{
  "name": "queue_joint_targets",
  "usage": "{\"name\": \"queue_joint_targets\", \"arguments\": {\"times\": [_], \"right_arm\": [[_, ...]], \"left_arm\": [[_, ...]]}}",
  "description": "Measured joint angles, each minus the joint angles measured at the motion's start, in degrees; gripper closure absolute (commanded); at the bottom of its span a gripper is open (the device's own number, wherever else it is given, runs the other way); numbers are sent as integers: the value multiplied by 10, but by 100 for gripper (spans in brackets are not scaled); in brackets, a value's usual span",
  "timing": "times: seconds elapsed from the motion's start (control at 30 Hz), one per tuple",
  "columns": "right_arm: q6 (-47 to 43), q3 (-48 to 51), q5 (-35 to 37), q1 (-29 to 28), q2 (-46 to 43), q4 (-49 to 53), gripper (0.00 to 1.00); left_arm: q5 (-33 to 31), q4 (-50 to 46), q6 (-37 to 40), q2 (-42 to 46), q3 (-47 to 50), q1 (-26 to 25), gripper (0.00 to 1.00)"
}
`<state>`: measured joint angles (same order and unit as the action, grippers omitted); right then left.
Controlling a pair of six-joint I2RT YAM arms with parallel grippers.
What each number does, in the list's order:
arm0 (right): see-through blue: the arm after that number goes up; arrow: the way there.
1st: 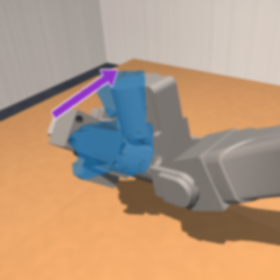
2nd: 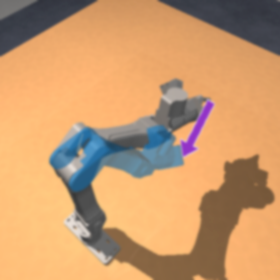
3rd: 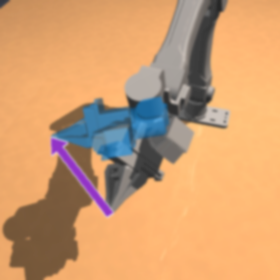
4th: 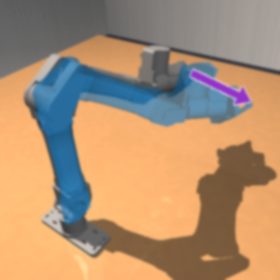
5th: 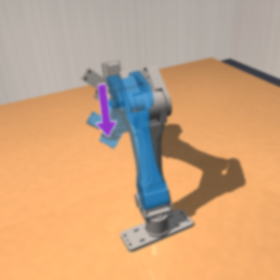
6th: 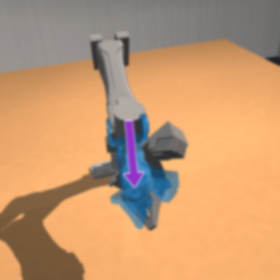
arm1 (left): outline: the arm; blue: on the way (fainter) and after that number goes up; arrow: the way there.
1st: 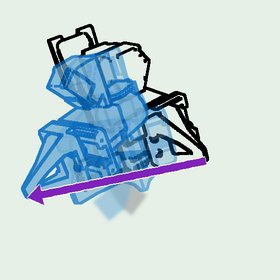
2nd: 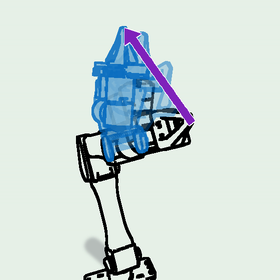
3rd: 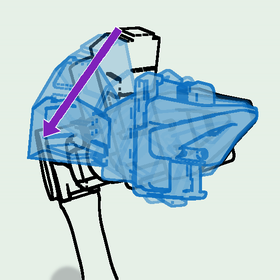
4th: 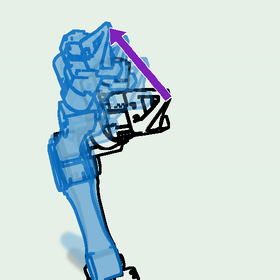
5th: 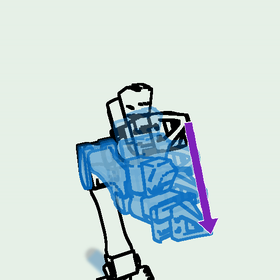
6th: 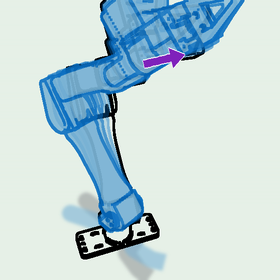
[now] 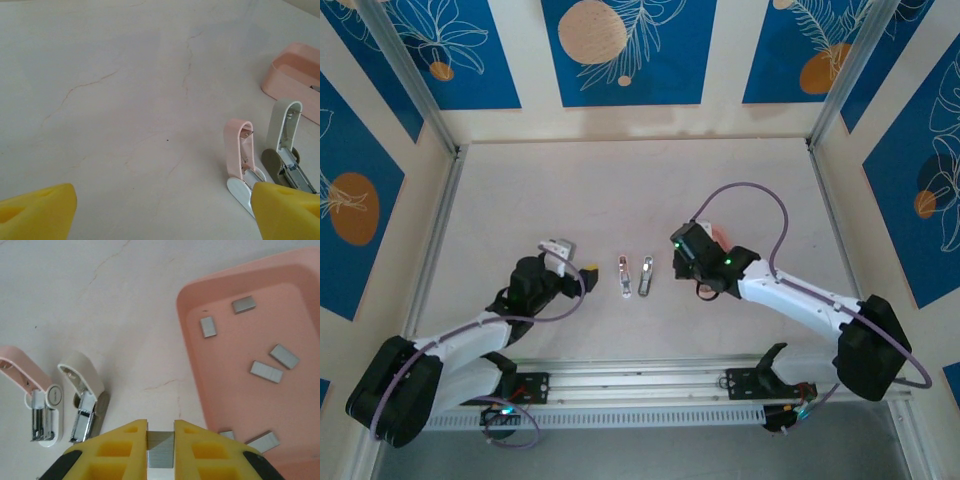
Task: Load the staples into the stapler
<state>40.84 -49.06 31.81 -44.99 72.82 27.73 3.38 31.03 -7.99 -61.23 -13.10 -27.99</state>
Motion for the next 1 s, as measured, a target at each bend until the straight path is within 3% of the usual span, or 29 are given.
{"name": "queue_joint_targets", "arguments": {"times": [0.27, 0.5, 1.0], "right_arm": [[48, -89, 19, -77, 106, 21, 82], [84, -181, 9, -127, 216, 57, 82], [96, -233, -52, -124, 308, 74, 83]], "left_arm": [[-24, 40, 13, -24, 18, 0, 7], [-26, 80, 8, -103, 19, 0, 6], [-65, 87, -27, -105, 23, 0, 5]]}}
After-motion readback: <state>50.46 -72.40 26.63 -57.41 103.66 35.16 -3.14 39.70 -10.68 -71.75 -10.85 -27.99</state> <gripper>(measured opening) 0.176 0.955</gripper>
